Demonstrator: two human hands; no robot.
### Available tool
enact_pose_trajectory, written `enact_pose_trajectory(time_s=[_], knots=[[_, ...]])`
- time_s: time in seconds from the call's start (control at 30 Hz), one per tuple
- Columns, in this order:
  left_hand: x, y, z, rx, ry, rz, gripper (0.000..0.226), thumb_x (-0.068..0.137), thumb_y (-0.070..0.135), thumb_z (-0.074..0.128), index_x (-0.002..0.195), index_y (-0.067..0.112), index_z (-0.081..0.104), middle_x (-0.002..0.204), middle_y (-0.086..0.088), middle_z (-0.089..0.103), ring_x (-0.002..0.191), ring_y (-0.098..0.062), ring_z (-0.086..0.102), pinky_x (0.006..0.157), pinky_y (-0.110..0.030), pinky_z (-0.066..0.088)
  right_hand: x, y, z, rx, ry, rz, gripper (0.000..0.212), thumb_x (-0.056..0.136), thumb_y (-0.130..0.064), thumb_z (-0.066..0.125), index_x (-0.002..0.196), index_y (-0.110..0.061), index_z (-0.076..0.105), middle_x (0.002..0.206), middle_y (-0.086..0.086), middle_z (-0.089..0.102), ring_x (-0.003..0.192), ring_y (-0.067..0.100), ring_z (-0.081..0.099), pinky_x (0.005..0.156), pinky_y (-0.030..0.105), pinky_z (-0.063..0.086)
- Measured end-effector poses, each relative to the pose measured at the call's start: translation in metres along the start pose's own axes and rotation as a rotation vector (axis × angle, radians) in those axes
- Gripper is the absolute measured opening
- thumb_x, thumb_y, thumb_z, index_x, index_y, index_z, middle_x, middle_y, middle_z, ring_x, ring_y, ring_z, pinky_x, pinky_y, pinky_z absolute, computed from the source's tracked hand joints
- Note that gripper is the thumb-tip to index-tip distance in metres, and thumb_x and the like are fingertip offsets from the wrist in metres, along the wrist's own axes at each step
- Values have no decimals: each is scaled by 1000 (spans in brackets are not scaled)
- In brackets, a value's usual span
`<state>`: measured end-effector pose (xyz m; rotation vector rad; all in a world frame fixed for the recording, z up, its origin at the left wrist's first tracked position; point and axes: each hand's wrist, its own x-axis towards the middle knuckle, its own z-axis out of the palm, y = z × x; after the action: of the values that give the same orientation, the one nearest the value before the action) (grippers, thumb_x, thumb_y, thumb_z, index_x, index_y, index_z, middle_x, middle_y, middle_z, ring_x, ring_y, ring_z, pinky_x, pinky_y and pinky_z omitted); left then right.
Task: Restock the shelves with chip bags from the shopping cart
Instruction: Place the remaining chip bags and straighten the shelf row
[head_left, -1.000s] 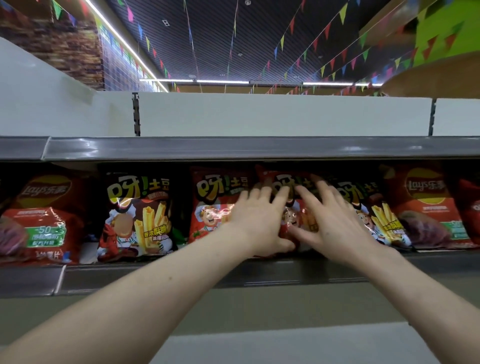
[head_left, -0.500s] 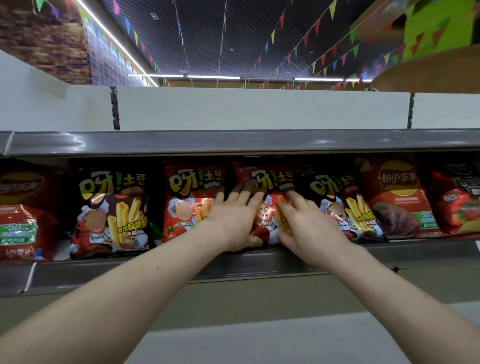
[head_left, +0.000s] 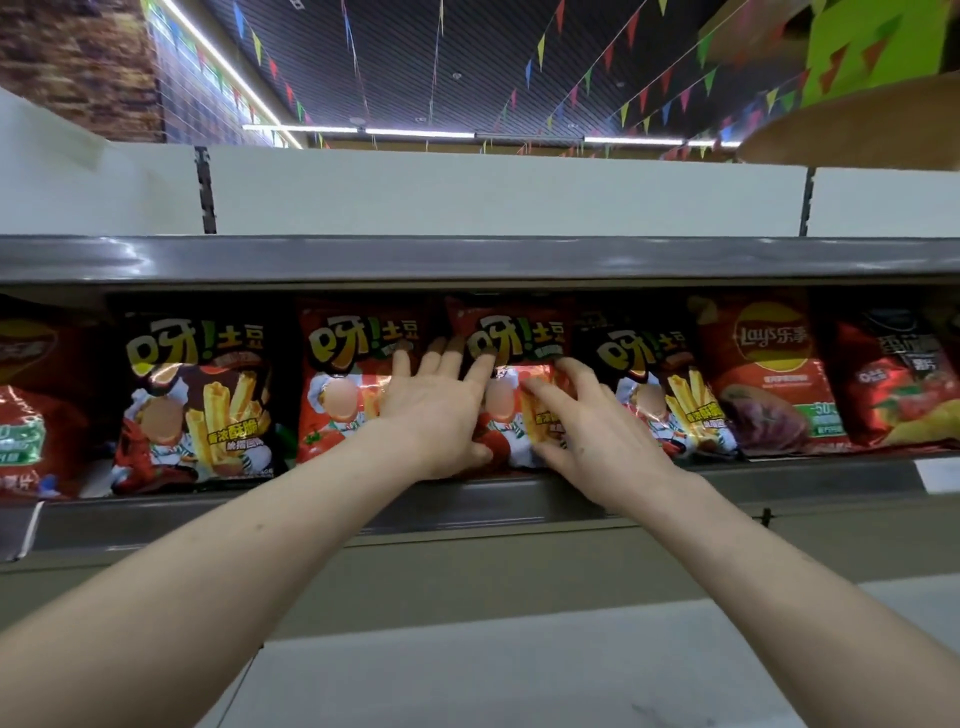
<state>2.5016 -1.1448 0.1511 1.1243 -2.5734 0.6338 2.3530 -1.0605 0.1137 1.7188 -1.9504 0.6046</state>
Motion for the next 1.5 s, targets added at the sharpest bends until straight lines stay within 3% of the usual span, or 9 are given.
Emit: enact_pose_trajectory(time_s=[0.13, 0.23, 0.33, 0.63, 0.83, 1.03, 1.23, 1.4, 1.5], knots=[[3, 38, -12, -25, 173, 121, 93, 85, 56, 59, 153, 21, 6, 157, -12, 18, 145, -30, 14, 117, -54, 5, -14, 29, -14, -40, 96, 42, 55, 91, -26, 64, 142, -23, 45, 151, 9, 28, 131, 29, 39, 93, 40, 45], [13, 76, -14, -68, 204, 194, 72, 87, 50, 58, 145, 19, 29, 144, -11, 39, 139, -30, 27, 117, -54, 5, -23, 56, -27, -78, 146, 179, 36, 90, -22, 62, 125, -16, 59, 134, 10, 43, 121, 32, 44, 85, 43, 48], [24, 107, -13, -89, 176, 182, 60, 91, 55, 50, 136, 18, 38, 125, -10, 58, 128, -31, 40, 117, -57, 3, -29, 78, -33, -145, 7, 321, 35, 93, -27, 59, 126, -17, 57, 127, 8, 44, 121, 29, 40, 89, 43, 45], [44, 124, 3, 3, 50, 109, 80, 94, 34, 56, 153, 17, 5, 128, -10, 59, 130, -32, 41, 116, -56, 4, -34, 86, -21, -56, -95, 259, 31, 95, -29, 55, 125, -20, 58, 126, 6, 48, 118, 25, 41, 87, 38, 44], [35, 130, 1, -150, 22, 156, 66, 99, 50, 37, 150, 24, 4, 117, -11, 62, 115, -34, 52, 112, -50, 19, -8, 95, -41, -84, 97, 184, 32, 97, -28, 51, 126, -18, 58, 125, 10, 49, 117, 28, 42, 84, 39, 42], [33, 138, 8, -198, -104, 131, 67, 97, 62, 20, 153, 30, -1, 137, -14, 52, 131, -37, 40, 117, -55, -3, 65, 84, -46, -15, -62, 170, 47, 98, -38, 49, 142, -23, 44, 143, 10, 44, 131, 32, 41, 103, 41, 39], [37, 134, 11, -148, -126, 178, 74, 97, 61, 27, 153, 30, -10, 134, -13, 55, 131, -35, 41, 117, -56, -7, 111, 74, -24, 17, -211, 129, 44, 95, -40, 53, 131, -14, 53, 129, 11, 57, 116, 29, 55, 89, 35, 46], [36, 125, 20, -143, -67, 228, 76, 98, 58, 30, 153, 25, -10, 124, -12, 61, 128, -30, 46, 117, -54, -8, 124, 80, -18, 24, -102, 171, 22, 90, -15, 56, 110, -9, 66, 115, 14, 65, 104, 32, 62, 76, 30, 47], [34, 124, 22, -110, -91, 232, 78, 98, 58, 28, 152, 22, -14, 127, -12, 59, 133, -29, 42, 117, -54, -10, 127, 82, -12, 87, -51, 214, 23, 91, -15, 56, 110, -11, 68, 115, 13, 66, 104, 32, 62, 76, 29, 44]])
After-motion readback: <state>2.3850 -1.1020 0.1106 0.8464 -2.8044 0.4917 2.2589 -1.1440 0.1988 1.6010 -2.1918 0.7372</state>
